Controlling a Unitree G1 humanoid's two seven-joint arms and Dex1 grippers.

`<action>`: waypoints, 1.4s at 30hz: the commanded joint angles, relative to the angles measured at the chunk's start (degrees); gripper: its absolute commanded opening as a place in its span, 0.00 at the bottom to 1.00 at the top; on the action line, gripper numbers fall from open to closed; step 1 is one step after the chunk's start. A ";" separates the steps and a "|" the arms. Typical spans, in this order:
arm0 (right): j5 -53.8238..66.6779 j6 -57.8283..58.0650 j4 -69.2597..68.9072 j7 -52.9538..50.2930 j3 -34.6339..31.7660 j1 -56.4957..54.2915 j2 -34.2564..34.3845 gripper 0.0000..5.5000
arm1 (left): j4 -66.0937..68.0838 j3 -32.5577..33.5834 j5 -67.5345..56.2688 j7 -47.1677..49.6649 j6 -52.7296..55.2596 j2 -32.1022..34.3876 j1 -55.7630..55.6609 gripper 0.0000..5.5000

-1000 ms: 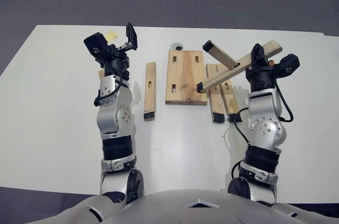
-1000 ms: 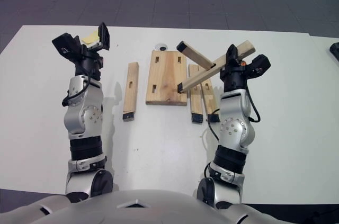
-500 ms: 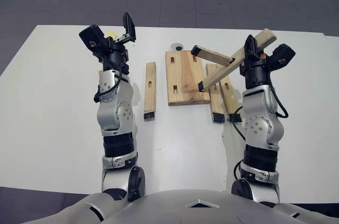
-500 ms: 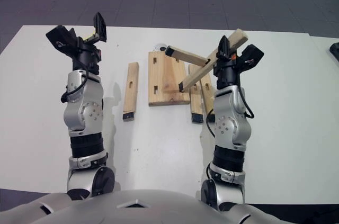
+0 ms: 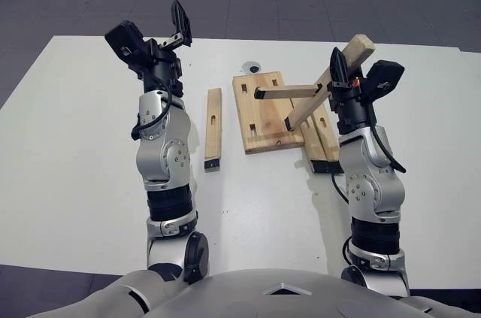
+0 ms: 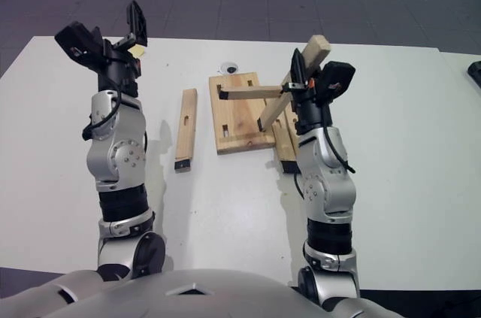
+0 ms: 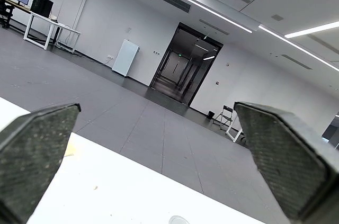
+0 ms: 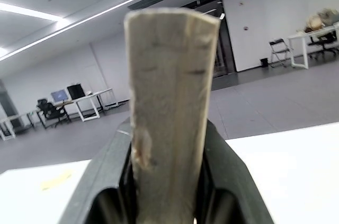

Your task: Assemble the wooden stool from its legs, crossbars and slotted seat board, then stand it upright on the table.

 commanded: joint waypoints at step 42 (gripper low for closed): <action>16.54 10.08 -8.55 4.48 -15.75 -19.40 -7.68 0.81 | 4.95 -2.78 2.23 1.68 -2.78 -0.20 -4.69 0.98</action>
